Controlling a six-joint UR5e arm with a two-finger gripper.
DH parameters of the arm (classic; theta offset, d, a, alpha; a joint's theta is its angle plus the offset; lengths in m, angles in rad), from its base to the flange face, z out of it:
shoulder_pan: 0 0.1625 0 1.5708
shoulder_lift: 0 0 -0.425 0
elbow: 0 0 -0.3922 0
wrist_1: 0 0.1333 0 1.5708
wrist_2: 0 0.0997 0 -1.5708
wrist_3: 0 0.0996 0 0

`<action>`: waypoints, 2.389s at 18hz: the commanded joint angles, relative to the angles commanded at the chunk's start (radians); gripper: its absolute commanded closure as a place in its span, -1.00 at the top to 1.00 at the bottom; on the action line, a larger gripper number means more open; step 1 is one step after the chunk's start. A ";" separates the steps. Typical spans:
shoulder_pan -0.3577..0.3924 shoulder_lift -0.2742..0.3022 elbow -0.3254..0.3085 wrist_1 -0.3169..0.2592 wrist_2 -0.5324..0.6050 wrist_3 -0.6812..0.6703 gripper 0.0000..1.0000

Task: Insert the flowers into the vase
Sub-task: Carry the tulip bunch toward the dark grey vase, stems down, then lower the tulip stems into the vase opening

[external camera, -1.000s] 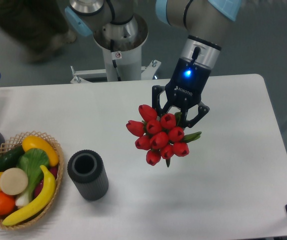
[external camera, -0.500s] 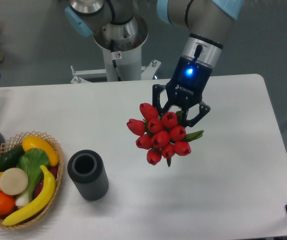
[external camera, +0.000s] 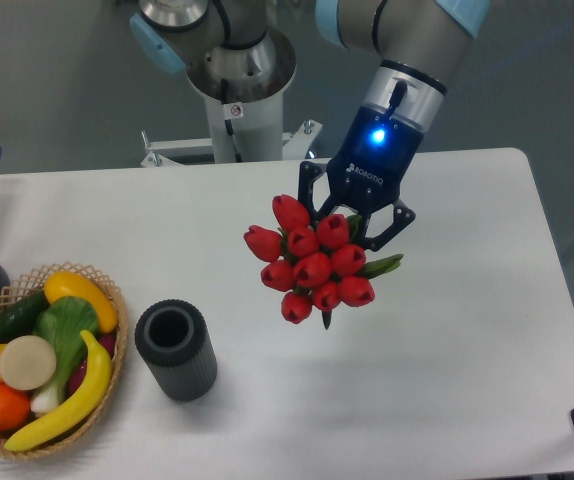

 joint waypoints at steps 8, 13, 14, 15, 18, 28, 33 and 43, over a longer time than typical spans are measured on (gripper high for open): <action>-0.095 -0.060 0.060 0.020 -0.192 0.006 -0.11; -0.130 -0.081 0.061 0.020 -0.307 0.006 -0.11; -0.129 -0.081 0.064 0.020 -0.339 0.006 -0.11; -0.127 -0.081 0.063 0.020 -0.359 0.008 -0.11; -0.132 -0.083 0.052 0.020 -0.433 0.008 -0.12; -0.172 -0.158 0.101 0.020 -0.485 0.020 -0.12; -0.181 -0.180 0.103 0.020 -0.510 0.020 -0.11; -0.181 -0.190 0.075 0.020 -0.510 0.023 -0.11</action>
